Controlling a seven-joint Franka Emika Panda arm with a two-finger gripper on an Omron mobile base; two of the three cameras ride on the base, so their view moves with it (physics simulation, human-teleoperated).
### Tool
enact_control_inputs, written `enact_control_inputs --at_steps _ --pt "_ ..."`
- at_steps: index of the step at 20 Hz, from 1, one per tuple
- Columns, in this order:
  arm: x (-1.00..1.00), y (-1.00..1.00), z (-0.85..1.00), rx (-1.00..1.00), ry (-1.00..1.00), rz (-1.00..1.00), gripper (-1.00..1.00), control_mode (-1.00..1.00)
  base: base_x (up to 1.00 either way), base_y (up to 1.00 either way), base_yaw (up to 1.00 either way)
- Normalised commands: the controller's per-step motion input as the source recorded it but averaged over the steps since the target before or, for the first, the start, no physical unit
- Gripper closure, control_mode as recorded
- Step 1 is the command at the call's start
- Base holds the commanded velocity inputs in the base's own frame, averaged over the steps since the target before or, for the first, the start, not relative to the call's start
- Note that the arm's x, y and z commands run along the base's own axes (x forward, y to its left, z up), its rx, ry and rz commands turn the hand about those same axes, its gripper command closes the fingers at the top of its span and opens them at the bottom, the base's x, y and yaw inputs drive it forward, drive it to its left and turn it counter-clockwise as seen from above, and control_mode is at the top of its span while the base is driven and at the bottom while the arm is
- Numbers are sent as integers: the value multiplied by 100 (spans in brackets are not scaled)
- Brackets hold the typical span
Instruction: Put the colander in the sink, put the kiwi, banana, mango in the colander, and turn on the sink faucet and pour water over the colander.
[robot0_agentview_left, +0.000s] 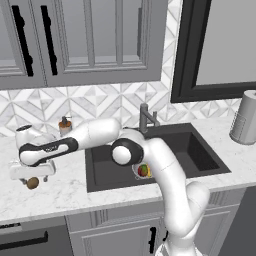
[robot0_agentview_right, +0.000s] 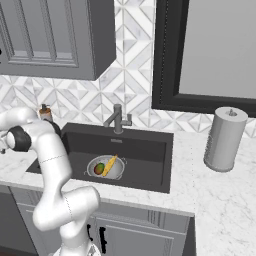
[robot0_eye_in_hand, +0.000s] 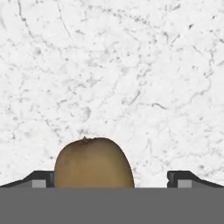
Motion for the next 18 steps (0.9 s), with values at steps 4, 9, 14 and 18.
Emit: enact_control_inputs --at_steps 4,9,14,18 --pt "0 15 -26 0 0 0 -100 -100 0 0 0" --pt "0 21 -31 -1 0 0 100 -100 0 0 0" --pt "0 6 -10 0 -3 0 100 -100 0 0 0" --pt "-7 -36 0 0 -6 0 100 -100 0 0 0"
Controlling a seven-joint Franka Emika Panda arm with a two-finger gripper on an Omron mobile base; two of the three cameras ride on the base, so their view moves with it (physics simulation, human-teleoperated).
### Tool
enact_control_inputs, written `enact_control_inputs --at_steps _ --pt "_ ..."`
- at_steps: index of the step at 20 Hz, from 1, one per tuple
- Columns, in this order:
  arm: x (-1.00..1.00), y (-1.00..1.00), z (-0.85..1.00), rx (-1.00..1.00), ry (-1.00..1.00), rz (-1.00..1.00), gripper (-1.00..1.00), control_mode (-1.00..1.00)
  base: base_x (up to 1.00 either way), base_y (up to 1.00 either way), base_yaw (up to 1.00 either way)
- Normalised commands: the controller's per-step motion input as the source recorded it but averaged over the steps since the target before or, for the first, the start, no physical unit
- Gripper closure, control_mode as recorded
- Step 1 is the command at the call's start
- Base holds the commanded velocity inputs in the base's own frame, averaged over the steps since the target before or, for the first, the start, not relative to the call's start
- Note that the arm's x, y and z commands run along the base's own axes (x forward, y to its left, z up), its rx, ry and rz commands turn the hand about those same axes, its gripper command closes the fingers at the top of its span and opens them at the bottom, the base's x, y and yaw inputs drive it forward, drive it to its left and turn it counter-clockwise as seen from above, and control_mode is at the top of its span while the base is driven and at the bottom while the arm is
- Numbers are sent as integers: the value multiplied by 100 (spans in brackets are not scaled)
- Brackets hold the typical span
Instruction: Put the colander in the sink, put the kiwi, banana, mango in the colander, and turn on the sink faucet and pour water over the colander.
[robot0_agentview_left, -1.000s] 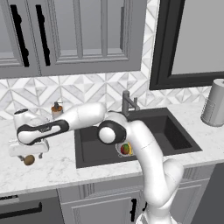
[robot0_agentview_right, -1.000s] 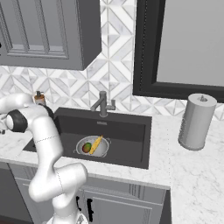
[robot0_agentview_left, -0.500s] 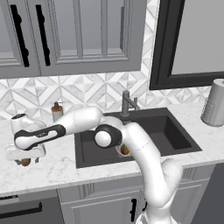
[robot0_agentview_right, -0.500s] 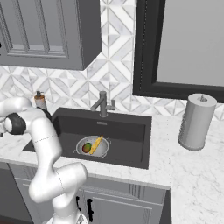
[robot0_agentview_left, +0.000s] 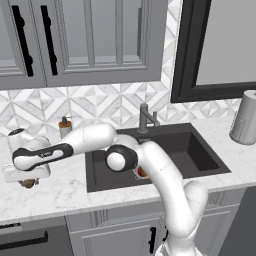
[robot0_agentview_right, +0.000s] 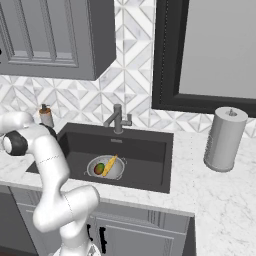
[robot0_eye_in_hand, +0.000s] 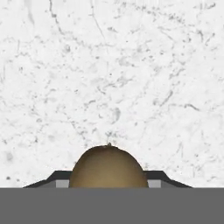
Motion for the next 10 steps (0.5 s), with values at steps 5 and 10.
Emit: enact_control_inputs --at_steps 5,10 --pt "-42 -100 0 0 -9 0 100 -100 0 0 0" --pt "-37 -100 0 2 -12 0 100 -100 0 0 0"
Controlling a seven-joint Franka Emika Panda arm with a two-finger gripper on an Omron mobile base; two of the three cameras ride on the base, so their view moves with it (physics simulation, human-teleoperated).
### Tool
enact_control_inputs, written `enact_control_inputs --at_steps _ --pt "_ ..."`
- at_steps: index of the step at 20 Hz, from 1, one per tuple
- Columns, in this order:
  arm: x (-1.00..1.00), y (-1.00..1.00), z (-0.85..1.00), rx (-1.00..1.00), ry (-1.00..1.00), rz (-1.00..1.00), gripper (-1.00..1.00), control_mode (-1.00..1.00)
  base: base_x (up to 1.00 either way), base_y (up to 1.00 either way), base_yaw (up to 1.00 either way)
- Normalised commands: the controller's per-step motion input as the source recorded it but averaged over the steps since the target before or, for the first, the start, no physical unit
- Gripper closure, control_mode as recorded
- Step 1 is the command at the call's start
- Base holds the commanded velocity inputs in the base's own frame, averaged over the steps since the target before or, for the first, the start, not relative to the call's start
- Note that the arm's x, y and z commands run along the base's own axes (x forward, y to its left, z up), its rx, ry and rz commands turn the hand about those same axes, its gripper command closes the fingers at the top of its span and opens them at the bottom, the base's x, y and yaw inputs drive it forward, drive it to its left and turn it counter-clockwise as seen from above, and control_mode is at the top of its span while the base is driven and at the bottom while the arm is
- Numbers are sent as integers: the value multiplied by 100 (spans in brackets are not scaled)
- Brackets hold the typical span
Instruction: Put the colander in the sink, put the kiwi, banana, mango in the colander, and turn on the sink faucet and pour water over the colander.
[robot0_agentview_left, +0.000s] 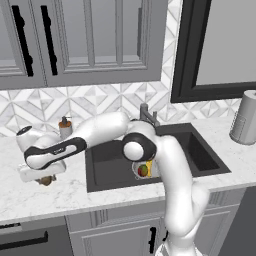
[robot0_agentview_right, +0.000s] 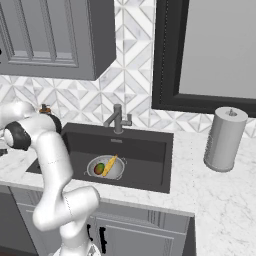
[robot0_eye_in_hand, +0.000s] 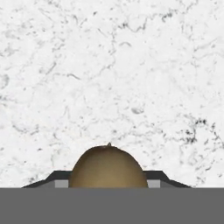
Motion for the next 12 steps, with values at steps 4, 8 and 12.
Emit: enact_control_inputs --at_steps 4,8,12 --pt "-5 -100 1 6 -2 0 100 -100 0 0 0" --pt "0 -100 4 8 -1 0 100 -100 0 0 0" --pt "0 -100 7 10 0 0 100 -100 0 0 0"
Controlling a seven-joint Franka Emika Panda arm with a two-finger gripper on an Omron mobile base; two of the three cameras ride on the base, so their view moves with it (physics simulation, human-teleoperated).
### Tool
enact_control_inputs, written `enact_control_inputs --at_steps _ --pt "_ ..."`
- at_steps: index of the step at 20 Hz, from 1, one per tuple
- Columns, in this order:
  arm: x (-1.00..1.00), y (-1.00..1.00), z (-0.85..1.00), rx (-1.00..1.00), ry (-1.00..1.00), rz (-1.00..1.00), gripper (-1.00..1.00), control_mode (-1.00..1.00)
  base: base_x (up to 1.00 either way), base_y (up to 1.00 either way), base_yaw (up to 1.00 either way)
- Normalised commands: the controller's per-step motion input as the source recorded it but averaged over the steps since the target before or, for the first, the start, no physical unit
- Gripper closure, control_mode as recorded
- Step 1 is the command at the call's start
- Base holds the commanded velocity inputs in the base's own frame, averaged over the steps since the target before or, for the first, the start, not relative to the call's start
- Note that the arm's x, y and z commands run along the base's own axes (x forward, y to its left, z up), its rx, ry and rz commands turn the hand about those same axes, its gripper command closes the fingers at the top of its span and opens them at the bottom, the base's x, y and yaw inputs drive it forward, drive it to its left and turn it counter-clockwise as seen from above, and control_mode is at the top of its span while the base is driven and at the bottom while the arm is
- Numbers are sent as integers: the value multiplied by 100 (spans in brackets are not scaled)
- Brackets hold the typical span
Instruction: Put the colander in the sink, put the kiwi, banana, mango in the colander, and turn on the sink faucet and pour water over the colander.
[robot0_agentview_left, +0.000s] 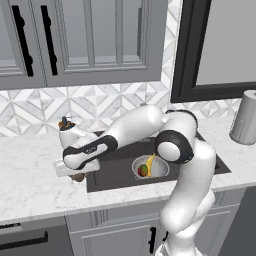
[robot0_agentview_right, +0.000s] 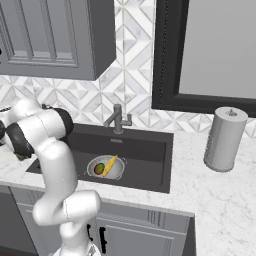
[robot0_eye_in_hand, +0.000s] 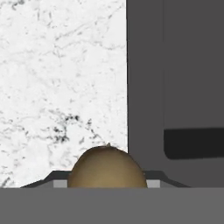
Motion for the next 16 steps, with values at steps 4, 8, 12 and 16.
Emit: enact_control_inputs --at_steps 4,8,12,16 --pt "6 -100 20 11 0 0 100 -100 0 0 0" --pt "0 -100 21 7 0 -2 100 -100 0 0 0" --pt "0 -100 14 8 2 0 100 -100 0 0 0" --pt "4 -100 0 1 0 0 100 -100 0 0 0"
